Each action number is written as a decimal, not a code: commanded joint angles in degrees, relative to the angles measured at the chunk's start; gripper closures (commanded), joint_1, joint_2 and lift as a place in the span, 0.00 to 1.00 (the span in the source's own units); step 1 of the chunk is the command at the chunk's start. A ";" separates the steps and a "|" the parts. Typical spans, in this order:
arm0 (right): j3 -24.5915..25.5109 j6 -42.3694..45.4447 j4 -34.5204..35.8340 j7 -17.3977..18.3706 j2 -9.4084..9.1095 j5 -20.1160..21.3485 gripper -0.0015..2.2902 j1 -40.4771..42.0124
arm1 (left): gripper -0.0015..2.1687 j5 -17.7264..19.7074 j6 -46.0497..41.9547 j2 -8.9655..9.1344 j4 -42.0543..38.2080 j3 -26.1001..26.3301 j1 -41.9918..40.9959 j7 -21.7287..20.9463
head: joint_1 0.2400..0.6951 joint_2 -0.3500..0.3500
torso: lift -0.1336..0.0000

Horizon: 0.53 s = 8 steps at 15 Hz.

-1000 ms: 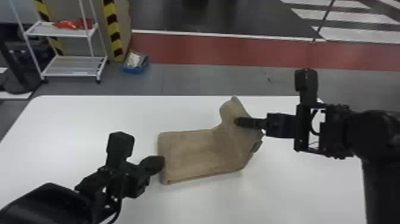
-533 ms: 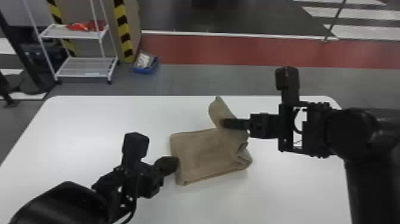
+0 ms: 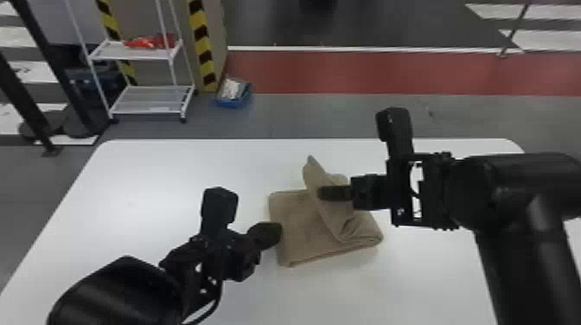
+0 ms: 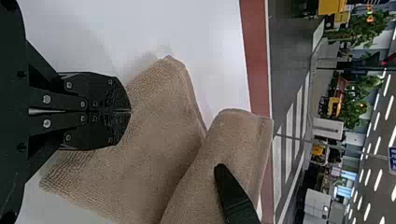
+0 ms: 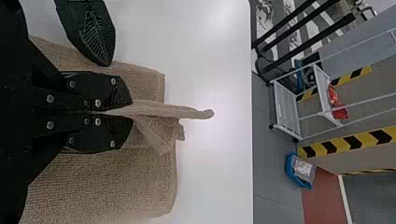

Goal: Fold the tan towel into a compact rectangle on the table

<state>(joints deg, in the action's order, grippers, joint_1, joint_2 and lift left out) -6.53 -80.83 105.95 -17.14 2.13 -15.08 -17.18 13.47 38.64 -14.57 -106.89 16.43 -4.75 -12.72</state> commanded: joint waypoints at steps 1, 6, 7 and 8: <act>-1.81 0.89 -1.44 0.18 -0.02 0.14 0.53 -0.58 | 0.62 0.07 -0.01 0.07 0.01 -0.08 0.01 -0.03 | 1.00 0.52 | 0.07; -3.75 2.47 -3.20 0.79 0.07 -0.65 0.02 -0.23 | 0.62 0.07 -0.01 0.07 -0.16 -0.17 -0.26 -0.03 | 1.00 0.55 | 0.07; -3.40 3.70 -2.94 0.18 0.07 -1.09 0.00 0.65 | 0.62 0.07 -0.01 0.07 -0.34 -0.25 -0.34 -0.03 | 1.00 0.56 | 0.07; -2.96 4.58 -2.41 -0.17 0.24 -2.23 0.00 1.44 | 0.62 0.07 -0.01 0.07 -0.69 -0.25 -0.52 -0.03 | 1.00 0.56 | 0.07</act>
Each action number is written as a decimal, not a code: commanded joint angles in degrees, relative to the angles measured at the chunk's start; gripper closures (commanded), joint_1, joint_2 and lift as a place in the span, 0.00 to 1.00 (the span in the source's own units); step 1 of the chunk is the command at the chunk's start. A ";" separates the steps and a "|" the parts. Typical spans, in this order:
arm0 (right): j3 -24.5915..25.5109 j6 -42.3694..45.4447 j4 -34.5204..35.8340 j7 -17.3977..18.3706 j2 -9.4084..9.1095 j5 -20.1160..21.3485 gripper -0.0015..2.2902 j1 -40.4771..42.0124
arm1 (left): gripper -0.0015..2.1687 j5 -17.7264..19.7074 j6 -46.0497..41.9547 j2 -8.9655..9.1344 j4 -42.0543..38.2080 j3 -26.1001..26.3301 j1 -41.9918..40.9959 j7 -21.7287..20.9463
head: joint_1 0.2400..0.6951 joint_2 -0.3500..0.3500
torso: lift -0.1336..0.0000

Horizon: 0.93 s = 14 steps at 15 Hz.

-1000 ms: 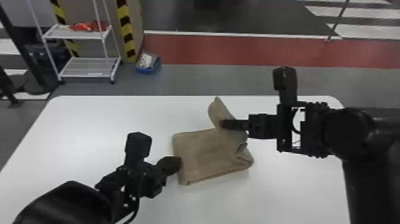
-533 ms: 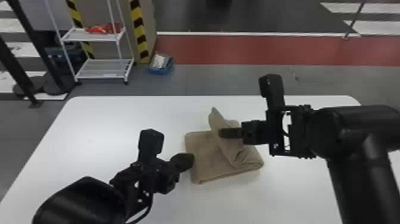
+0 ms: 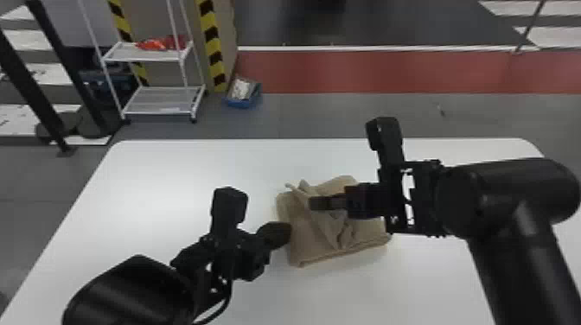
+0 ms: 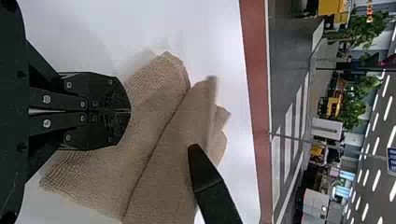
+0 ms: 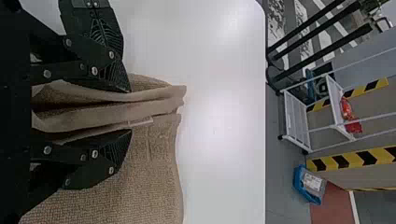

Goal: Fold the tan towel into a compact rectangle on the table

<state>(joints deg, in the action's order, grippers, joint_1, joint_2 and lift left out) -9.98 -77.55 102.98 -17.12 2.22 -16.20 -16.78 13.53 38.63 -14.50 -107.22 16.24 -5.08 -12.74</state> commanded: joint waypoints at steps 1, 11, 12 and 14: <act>0.76 1.65 1.61 -0.81 0.41 -2.43 0.01 1.84 | 0.62 0.00 0.00 -0.09 -0.80 -0.16 -0.55 0.09 | 1.00 0.56 | 0.07; 12.88 6.39 17.61 -6.61 3.49 -10.69 0.03 18.63 | 0.62 1.14 -3.34 -0.71 -10.73 -9.47 -8.11 -1.41 | 1.00 0.59 | 0.07; 14.73 6.75 20.16 -8.02 3.75 -10.78 0.10 21.18 | 0.62 1.32 -5.10 -0.71 -10.47 -10.53 -8.20 -2.11 | 1.00 0.59 | 0.07; 19.74 9.03 25.87 -9.60 3.75 -10.96 0.36 28.56 | 0.62 2.02 -9.32 -0.79 -6.87 -12.20 -6.44 -7.47 | 1.00 0.58 | 0.07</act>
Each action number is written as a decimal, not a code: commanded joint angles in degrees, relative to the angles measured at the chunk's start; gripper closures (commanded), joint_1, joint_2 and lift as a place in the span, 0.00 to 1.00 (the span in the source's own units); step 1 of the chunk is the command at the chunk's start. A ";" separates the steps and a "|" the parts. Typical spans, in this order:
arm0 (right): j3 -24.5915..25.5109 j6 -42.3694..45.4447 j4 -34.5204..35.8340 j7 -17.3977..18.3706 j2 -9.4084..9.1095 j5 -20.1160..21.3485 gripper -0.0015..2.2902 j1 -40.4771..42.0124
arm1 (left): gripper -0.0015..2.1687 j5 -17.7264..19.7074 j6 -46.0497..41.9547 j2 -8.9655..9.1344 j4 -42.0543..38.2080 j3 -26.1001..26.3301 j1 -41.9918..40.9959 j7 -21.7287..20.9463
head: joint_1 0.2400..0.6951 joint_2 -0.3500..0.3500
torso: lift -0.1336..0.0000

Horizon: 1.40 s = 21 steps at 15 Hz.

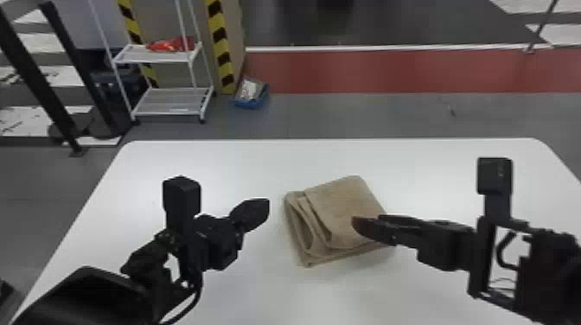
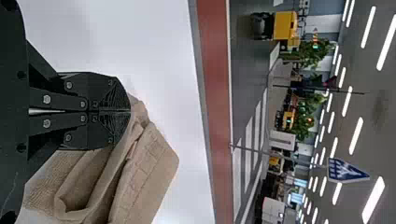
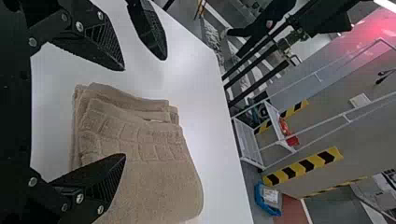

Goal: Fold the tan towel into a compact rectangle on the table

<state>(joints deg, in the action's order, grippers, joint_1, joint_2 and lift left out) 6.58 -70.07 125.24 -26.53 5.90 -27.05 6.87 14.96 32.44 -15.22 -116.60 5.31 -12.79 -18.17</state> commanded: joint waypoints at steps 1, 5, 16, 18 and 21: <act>4.93 3.13 4.58 -0.19 0.08 -0.11 0.54 7.81 | 0.62 1.48 -5.23 -0.07 5.68 -1.62 3.30 -5.47 | 1.00 0.56 | 0.07; 10.47 13.68 6.42 -2.92 -0.54 -1.07 0.70 17.83 | 0.62 2.00 -13.85 -0.69 19.13 -1.97 9.63 -17.43 | 1.00 0.45 | 0.07; 19.08 15.79 12.49 -7.58 -5.11 -3.18 0.70 26.88 | 0.62 -3.27 -20.88 0.10 39.87 6.20 24.48 -25.25 | 1.00 0.30 | 0.07; 18.91 16.14 12.40 -7.22 -5.20 -3.09 0.70 26.88 | 0.62 -4.41 -20.00 0.10 39.96 8.49 24.65 -22.96 | 1.00 0.29 | 0.07; 19.52 16.14 12.22 -7.75 -5.28 -3.18 0.70 27.06 | 0.62 -6.35 -20.00 0.28 39.96 10.33 25.27 -19.54 | 1.00 0.28 | 0.07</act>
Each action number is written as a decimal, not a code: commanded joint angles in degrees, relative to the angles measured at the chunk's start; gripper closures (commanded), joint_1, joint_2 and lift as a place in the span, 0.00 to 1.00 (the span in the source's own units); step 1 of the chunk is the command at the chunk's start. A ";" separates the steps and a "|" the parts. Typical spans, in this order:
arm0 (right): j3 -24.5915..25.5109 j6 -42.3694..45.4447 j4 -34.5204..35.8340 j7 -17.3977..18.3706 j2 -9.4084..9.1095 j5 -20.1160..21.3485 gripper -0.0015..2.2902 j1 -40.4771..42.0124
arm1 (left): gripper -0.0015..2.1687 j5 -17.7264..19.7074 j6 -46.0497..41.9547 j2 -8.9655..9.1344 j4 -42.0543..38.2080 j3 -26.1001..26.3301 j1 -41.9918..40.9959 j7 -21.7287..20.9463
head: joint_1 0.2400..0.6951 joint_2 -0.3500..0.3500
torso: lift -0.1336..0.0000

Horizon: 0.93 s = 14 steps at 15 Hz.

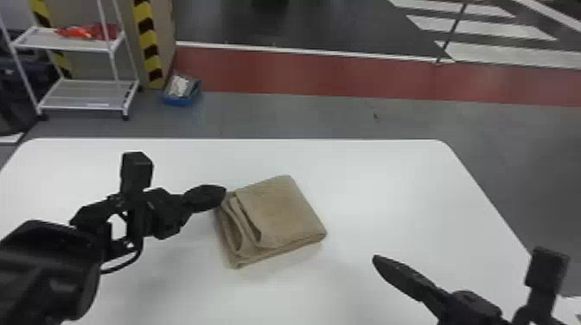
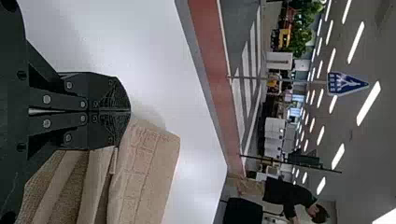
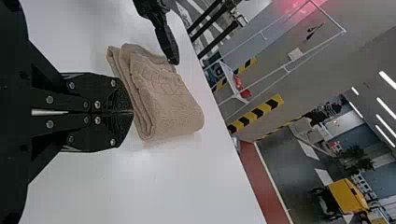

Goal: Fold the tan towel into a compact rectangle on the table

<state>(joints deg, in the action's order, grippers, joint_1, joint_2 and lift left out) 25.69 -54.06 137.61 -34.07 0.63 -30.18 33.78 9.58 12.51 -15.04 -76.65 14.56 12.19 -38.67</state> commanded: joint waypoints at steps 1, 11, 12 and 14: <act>0.76 0.31 -0.32 -0.56 -0.11 -0.06 0.70 0.41 | 0.62 -0.97 -0.24 0.18 0.28 1.35 0.55 1.49 | 1.00 0.27 | 0.07; 2.17 0.66 -2.87 -1.53 -0.55 -1.11 0.70 -1.96 | 0.64 -2.90 16.46 0.27 -11.59 0.38 -5.07 3.51 | 1.00 0.21 | 0.07; 1.73 0.66 -3.40 -1.18 -0.55 -0.67 0.70 -2.66 | 0.64 -2.99 18.92 0.27 -14.58 -0.76 -6.83 3.60 | 1.00 0.21 | 0.07; 0.67 0.49 -4.80 -0.39 -0.46 0.30 0.70 -4.33 | 0.64 -3.08 22.44 0.01 -17.57 -2.08 -8.94 3.69 | 1.00 0.22 | 0.07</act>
<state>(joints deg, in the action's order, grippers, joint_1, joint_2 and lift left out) 27.05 -53.44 133.80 -34.70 0.09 -30.54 30.70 6.59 32.31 -14.87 -91.89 13.38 4.78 -35.04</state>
